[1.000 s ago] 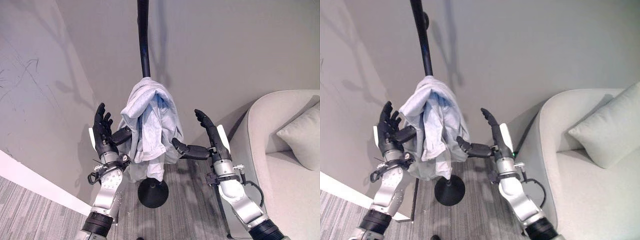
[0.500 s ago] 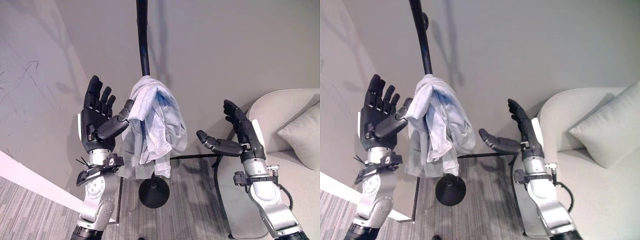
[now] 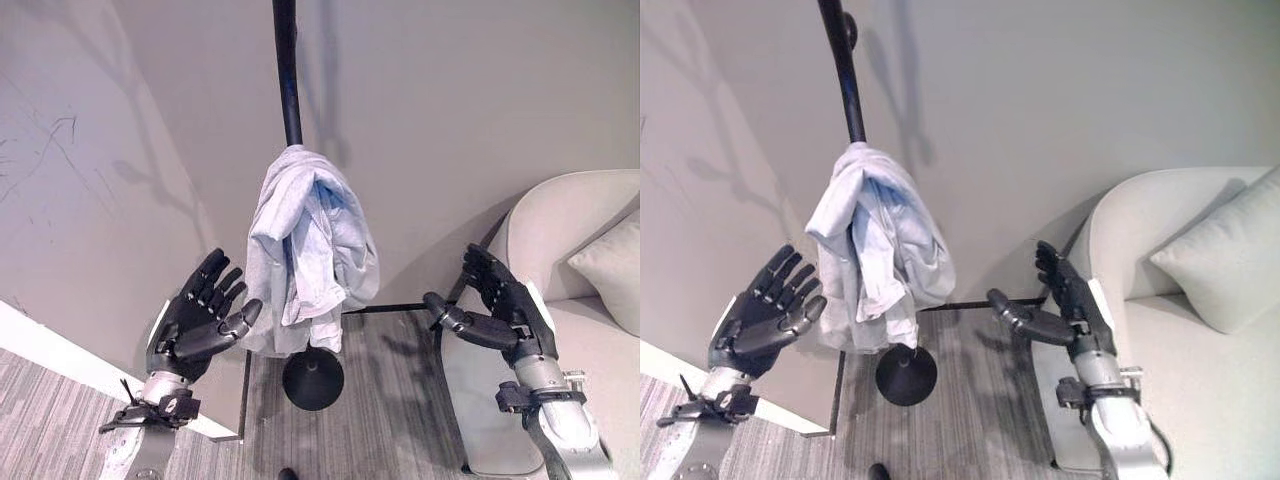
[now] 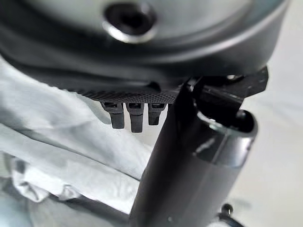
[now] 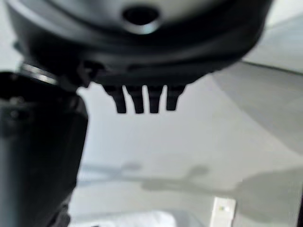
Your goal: Hang the clothes on the sofa on the clothes rack.
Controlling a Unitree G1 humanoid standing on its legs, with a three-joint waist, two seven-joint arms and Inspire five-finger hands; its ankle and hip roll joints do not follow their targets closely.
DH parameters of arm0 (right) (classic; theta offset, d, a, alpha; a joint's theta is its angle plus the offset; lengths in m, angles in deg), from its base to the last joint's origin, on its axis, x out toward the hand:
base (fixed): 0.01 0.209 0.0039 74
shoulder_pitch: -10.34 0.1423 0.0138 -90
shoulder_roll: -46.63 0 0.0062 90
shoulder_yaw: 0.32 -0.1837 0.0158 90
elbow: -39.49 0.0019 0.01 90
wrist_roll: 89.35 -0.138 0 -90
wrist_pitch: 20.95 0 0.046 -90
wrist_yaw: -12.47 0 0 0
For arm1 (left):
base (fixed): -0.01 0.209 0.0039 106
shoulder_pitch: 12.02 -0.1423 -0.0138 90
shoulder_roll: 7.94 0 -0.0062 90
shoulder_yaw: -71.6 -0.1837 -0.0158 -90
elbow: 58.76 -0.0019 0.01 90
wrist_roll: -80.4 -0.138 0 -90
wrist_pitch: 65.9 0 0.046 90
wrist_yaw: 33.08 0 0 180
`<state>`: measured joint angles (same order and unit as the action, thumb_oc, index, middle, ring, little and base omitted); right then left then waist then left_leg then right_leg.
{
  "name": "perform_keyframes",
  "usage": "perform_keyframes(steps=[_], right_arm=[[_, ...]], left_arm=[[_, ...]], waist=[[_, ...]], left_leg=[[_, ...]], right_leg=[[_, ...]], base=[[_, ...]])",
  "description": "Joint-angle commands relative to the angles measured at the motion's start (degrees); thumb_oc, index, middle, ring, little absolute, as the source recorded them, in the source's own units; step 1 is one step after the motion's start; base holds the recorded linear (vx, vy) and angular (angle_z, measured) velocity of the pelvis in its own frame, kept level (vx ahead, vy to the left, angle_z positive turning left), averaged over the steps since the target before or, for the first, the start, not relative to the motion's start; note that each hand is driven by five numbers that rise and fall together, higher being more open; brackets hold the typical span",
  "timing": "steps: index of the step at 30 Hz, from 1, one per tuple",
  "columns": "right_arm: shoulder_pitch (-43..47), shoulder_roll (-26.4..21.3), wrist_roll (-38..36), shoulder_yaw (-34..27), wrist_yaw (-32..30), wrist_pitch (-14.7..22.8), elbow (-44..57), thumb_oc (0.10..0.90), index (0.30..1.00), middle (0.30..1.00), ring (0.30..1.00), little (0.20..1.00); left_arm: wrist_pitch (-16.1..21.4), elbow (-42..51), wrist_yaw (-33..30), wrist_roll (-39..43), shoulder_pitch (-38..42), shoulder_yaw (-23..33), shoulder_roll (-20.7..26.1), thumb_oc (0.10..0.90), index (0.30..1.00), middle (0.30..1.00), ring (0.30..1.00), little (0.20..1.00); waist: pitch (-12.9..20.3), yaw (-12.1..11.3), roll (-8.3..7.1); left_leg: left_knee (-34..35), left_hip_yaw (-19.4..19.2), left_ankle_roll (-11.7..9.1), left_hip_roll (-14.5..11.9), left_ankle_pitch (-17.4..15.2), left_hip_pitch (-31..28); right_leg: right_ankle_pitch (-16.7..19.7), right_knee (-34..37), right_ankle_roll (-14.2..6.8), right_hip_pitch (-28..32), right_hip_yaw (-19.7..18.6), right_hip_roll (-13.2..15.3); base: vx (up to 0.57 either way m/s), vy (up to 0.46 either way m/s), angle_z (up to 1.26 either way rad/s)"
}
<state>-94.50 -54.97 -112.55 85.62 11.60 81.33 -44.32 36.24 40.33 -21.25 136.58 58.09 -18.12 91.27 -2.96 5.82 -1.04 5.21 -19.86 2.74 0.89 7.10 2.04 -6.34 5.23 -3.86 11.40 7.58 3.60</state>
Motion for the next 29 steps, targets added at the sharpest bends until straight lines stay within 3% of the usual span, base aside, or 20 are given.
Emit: perform_keyframes(steps=[1, 8, 11, 13, 14, 18, 21, 22, 26, 29], right_arm=[[3.99, 2.32, -9.47, -5.10, 3.69, 7.50, -0.45, 0.800, 0.900, 0.900, 0.900, 0.900], [5.68, 7.86, -24.48, -4.65, 8.79, 6.84, -11.68, 0.800, 0.900, 0.900, 0.900, 0.900], [7.00, 14.83, -37.29, -5.92, 11.73, 5.77, -23.94, 0.800, 0.900, 0.900, 0.900, 0.900], [7.67, 16.41, -40.48, -6.22, 11.77, 5.12, -28.74, 0.800, 0.900, 0.900, 0.900, 0.900], [7.80, 16.37, -40.58, -6.24, 11.89, 5.14, -28.89, 0.800, 0.900, 0.900, 0.900, 0.900], [9.74, 18.98, -45.39, -6.11, 10.81, 2.65, -42.35, 0.800, 0.900, 0.900, 0.900, 0.900], [12.33, 20.71, -48.18, -6.51, 9.09, -1.23, -61.78, 0.800, 0.900, 0.900, 0.900, 0.900], [12.62, 20.60, -48.27, -6.60, 9.33, -1.25, -62.16, 0.800, 0.900, 0.900, 0.900, 0.900], [15.34, 20.59, -44.97, -7.88, 5.27, -6.02, -81.78, 0.800, 0.900, 0.900, 0.900, 0.900], [15.25, 20.85, -41.14, -6.91, 3.79, -7.12, -86.20, 0.800, 0.900, 0.900, 0.900, 0.900]], left_arm=[[5.30, -4.76, 3.16, 2.64, 6.26, 7.70, -2.92, 0.800, 0.900, 0.900, 0.900, 0.900], [4.14, -21.56, 1.88, -1.66, 8.75, 6.47, -6.63, 0.800, 0.900, 0.900, 0.900, 0.900], [0.13, -41.62, 2.93, 1.07, 11.22, 6.56, -12.51, 0.800, 0.900, 0.900, 0.900, 0.900], [-1.23, -49.72, 2.93, 1.67, 12.38, 6.96, -13.87, 0.800, 0.900, 0.900, 0.900, 0.900], [-1.20, -49.93, 3.05, 1.71, 12.55, 7.00, -13.84, 0.800, 0.900, 0.900, 0.900, 0.900], [-3.68, -66.50, 2.61, 0.43, 14.40, 7.77, -16.10, 0.800, 0.900, 0.900, 0.900, 0.900], [-3.69, -78.66, 0.56, -5.46, 16.40, 7.32, -17.02, 0.800, 0.900, 0.900, 0.900, 0.900], [-3.65, -78.79, 0.58, -5.52, 16.58, 7.36, -17.03, 0.800, 0.900, 0.900, 0.900, 0.900], [-3.11, -85.55, -4.53, -15.49, 19.76, 4.85, -16.86, 0.800, 0.900, 0.900, 0.900, 0.900], [-2.71, -85.06, -6.49, -19.12, 21.31, 1.82, -16.74, 0.800, 0.900, 0.900, 0.900, 0.900]], waist=[[3.68, -0.51, -0.94], [3.35, -0.63, -0.95], [3.47, -0.34, -0.84], [3.51, -0.16, -0.72], [3.44, -0.15, -0.72], [3.49, 0.10, -0.48], [3.30, 0.22, -0.30], [3.21, 0.19, -0.30], [3.29, 0.18, -0.38], [3.12, 0.28, -0.54]], left_leg=[[-0.21, -0.99, -4.63, -2.97, -9.31, -8.58], [-0.21, -1.03, -4.76, -3.03, -9.20, -8.70], [-0.21, -1.13, -4.80, -2.96, -9.36, -9.05], [-0.21, -1.26, -4.88, -2.94, -9.39, -9.22], [-0.21, -1.26, -4.89, -2.94, -9.39, -9.22], [-0.21, -1.32, -4.92, -2.87, -9.48, -9.47], [-0.21, -1.32, -5.04, -2.67, -9.54, -9.57], [-0.21, -1.33, -5.04, -2.67, -9.54, -9.56], [-0.21, -1.17, -5.17, -2.63, -9.65, -9.43], [-0.21, -1.16, -5.23, -2.74, -9.47, -8.97]], right_leg=[[4.45, -0.23, -1.94, -4.14, 2.31, -1.15], [4.37, -0.23, -1.63, -4.18, 2.40, -1.32], [4.10, -0.23, -1.50, -4.06, 2.52, -1.50], [4.08, -0.23, -1.46, -3.99, 2.51, -1.53], [4.07, -0.23, -1.46, -3.99, 2.51, -1.53], [4.02, -0.39, -1.39, -3.97, 2.21, -1.55], [3.82, -0.64, -1.17, -4.08, 1.99, -1.64], [3.81, -0.65, -1.17, -4.10, 1.97, -1.64], [3.72, -0.57, -0.98, -4.06, 2.03, -1.71], [3.95, -0.47, -0.97, -4.39, 2.26, -1.70]], base=[[0.00, 0.000, 0.00], [0.00, -0.002, 0.01], [0.05, -0.014, 0.01], [0.02, -0.003, 0.01], [0.00, 0.000, 0.00], [0.03, 0.003, -0.02], [0.05, 0.015, -0.03], [0.04, 0.005, -0.02], [0.05, -0.002, 0.00], [0.01, -0.003, 0.00]])
